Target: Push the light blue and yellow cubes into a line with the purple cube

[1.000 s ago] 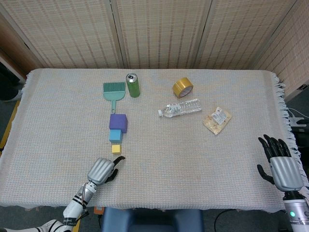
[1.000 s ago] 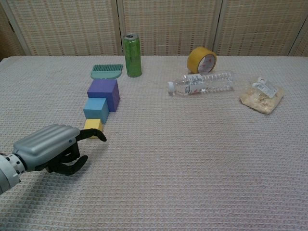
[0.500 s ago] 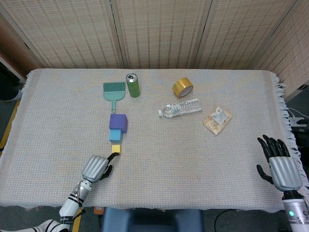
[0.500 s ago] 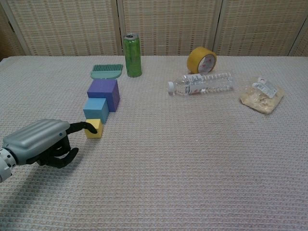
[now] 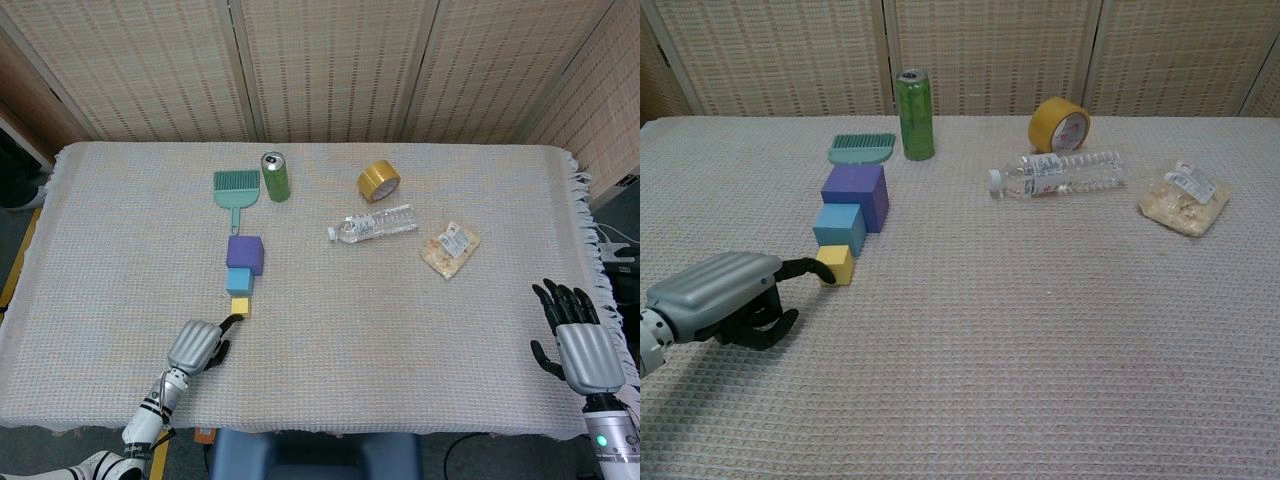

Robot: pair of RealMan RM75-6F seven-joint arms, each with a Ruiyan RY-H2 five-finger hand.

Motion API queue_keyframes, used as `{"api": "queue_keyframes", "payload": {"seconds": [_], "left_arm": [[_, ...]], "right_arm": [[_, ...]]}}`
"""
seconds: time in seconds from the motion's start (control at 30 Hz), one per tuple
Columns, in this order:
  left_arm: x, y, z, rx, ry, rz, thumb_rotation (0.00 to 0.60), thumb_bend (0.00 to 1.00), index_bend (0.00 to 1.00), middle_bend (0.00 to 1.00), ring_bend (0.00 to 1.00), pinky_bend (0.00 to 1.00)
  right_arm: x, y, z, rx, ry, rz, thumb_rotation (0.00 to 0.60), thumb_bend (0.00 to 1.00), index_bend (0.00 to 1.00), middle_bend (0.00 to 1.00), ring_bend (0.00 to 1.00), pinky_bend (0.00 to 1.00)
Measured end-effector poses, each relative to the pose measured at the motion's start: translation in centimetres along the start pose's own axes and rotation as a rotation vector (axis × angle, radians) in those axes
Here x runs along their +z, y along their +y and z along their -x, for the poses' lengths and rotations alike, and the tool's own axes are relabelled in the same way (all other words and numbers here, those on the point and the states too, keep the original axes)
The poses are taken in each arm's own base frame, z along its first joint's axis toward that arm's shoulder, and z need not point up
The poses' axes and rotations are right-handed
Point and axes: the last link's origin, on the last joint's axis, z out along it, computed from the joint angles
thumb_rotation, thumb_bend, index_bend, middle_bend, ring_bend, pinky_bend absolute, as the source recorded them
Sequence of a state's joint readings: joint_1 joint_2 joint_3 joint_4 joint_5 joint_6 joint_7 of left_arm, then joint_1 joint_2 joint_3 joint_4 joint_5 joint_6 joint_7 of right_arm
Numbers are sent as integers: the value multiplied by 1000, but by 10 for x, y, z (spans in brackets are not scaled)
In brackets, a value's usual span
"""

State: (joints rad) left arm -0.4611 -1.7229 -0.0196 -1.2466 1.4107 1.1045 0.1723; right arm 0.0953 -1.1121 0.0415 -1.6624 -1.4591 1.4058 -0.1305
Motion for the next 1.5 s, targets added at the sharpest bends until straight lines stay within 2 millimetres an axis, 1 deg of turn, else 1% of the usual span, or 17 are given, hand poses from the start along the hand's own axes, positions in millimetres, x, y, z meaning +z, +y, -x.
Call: {"api": "queue_keyframes", "payload": {"seconds": [0.7, 1.17, 1.5], "left_arm": [[12, -10, 0, -7, 21, -37, 600, 612, 237, 1000, 1000, 1000], [17, -4, 2, -18, 25, -28, 600, 610, 236, 1000, 1000, 1000], [18, -6, 1, -20, 30, -37, 600, 610, 240, 1000, 1000, 1000]], "right_arm": [[1, 0, 2, -5, -9, 4, 600, 135, 0, 0, 0, 0], [1, 1, 1, -2, -7, 5, 600, 136, 0, 0, 0, 0], [1, 1, 0, -2, -5, 6, 600, 136, 0, 0, 0, 0]]}}
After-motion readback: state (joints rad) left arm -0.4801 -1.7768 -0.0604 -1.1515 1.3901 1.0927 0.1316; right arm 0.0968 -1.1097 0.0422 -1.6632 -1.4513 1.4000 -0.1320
